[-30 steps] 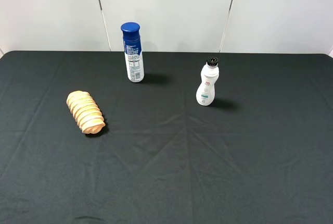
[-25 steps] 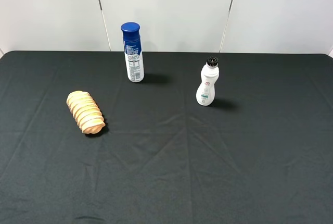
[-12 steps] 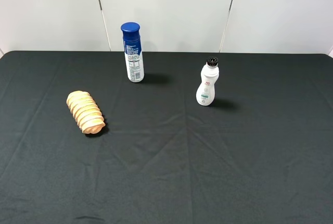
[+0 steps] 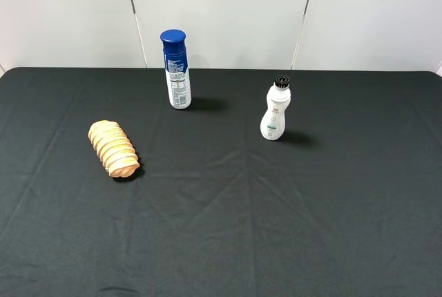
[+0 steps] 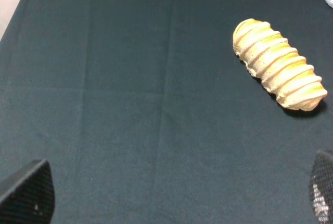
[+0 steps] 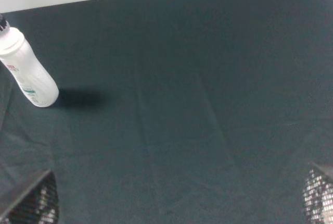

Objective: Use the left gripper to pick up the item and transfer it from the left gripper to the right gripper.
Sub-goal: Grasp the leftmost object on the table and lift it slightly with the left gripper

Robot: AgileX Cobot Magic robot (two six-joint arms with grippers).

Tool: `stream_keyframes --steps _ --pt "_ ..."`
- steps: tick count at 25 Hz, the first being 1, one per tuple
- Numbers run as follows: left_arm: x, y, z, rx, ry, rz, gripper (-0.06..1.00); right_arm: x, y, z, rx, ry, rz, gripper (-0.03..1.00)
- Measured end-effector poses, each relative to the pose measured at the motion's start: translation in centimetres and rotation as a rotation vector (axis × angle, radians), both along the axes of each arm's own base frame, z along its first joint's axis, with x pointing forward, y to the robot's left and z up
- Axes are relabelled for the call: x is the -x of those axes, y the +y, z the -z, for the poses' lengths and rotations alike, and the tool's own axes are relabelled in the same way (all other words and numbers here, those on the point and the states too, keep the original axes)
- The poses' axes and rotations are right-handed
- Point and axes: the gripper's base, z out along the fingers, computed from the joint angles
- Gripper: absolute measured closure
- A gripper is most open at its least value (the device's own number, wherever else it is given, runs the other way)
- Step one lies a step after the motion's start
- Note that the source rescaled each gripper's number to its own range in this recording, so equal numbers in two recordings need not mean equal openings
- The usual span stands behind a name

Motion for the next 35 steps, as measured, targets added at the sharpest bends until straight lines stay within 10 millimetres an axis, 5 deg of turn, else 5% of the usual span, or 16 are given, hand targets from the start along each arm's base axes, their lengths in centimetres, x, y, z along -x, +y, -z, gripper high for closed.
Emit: stream_keyframes --steps 9,18,24,35 --pt "-1.5 -0.1 -2.6 0.002 0.067 0.001 -0.06 0.0 0.0 0.0 0.0 0.0 0.0 -0.03" --pt "-7.3 -0.6 -4.5 0.025 0.292 0.017 -0.06 0.0 0.0 0.0 0.0 0.0 0.0 -0.03" --pt "-13.5 -1.2 -2.5 0.061 0.487 0.032 -0.06 0.0 0.0 0.0 0.0 0.0 0.0 -0.03" --pt "-21.4 -2.6 3.1 0.195 0.64 0.031 -0.06 0.0 0.0 0.0 0.0 0.0 0.0 -0.03"
